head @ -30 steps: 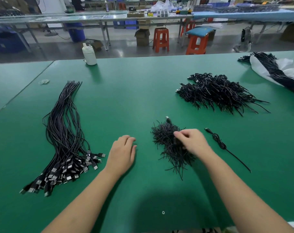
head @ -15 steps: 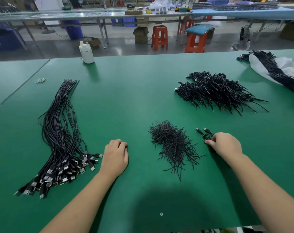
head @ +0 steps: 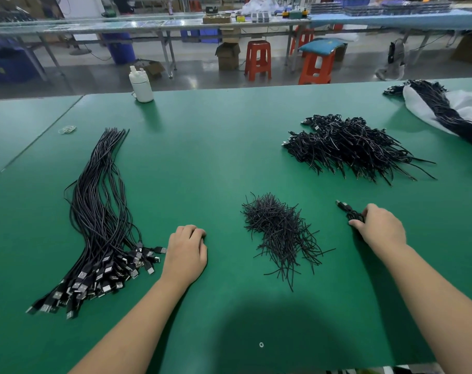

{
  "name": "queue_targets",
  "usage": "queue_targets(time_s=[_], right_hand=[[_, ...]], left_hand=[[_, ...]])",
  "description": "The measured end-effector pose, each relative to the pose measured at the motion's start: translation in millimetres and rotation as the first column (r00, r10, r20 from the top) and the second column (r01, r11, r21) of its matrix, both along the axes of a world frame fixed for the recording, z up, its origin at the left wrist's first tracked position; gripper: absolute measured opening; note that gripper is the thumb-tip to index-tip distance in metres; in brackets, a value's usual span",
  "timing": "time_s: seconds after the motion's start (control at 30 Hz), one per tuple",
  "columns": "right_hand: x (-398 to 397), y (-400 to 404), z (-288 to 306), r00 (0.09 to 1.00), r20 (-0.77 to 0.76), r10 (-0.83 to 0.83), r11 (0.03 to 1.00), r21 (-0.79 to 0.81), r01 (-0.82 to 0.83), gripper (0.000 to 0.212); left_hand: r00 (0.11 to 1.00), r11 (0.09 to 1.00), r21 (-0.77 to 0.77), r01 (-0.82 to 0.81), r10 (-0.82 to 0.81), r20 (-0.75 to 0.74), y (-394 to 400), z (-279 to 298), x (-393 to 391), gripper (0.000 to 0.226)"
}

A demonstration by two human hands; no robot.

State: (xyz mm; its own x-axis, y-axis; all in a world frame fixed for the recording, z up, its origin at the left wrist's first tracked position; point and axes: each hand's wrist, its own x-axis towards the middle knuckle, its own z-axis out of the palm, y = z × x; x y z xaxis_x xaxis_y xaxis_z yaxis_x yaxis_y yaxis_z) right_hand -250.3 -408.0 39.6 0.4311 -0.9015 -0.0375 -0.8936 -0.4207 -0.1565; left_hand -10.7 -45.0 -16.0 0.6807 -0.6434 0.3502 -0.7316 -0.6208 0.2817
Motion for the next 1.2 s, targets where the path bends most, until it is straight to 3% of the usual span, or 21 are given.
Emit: queue_targets(time_s=[0.1, 0.23, 0.37, 0.47, 0.6, 0.73, 0.83, 0.93, 1.1, 1.2], right_hand=[[4, 6, 3, 0.994, 0.093, 0.058, 0.99, -0.132, -0.046, 0.044], [40, 61, 19, 0.897, 0.323, 0.301, 0.954, -0.118, -0.277, 0.024], [77, 149, 27, 0.703, 0.265, 0.66, 0.748, -0.136, -0.65, 0.02], [97, 201, 18, 0.6, 0.148, 0.786, 0.609, -0.021, -0.793, 0.023], [109, 233, 4, 0.581, 0.035, 0.813, 0.574, 0.113, -0.811, 0.023], [112, 233, 1, 0.581, -0.011, 0.814, 0.578, 0.119, -0.807, 0.028], [113, 231, 1, 0.577, -0.027, 0.816, 0.575, 0.137, -0.806, 0.028], [114, 232, 3, 0.589, -0.03, 0.808, 0.586, 0.143, -0.797, 0.028], [115, 233, 5, 0.605, -0.003, 0.797, 0.597, 0.158, -0.786, 0.027], [114, 232, 5, 0.609, 0.022, 0.793, 0.596, 0.178, -0.783, 0.026]], left_hand=[[1.0, 1.0, -0.002, -0.003, 0.003, -0.001, -1, 1, -1, 0.015], [1.0, 1.0, 0.004, -0.001, 0.001, -0.013, 0, 2, 0, 0.015], [0.999, 0.999, 0.018, 0.028, -0.027, -0.025, 3, 5, -1, 0.015], [0.996, 0.992, 0.106, 0.063, -0.057, -0.064, 6, 14, 5, 0.021], [0.994, 0.909, 0.405, 0.101, -0.073, -0.083, 22, 38, 33, 0.043], [0.995, 0.731, 0.676, -0.097, 0.072, 0.064, 61, 59, 67, 0.046], [0.985, 0.695, 0.7, -0.162, 0.158, 0.071, 89, 64, 86, 0.05], [0.989, 0.736, 0.662, -0.138, 0.141, 0.05, 105, 64, 95, 0.049], [0.997, 0.788, 0.61, -0.082, 0.059, 0.058, 112, 63, 98, 0.018], [0.998, 0.856, 0.516, -0.034, 0.002, 0.061, 111, 61, 97, 0.012]])
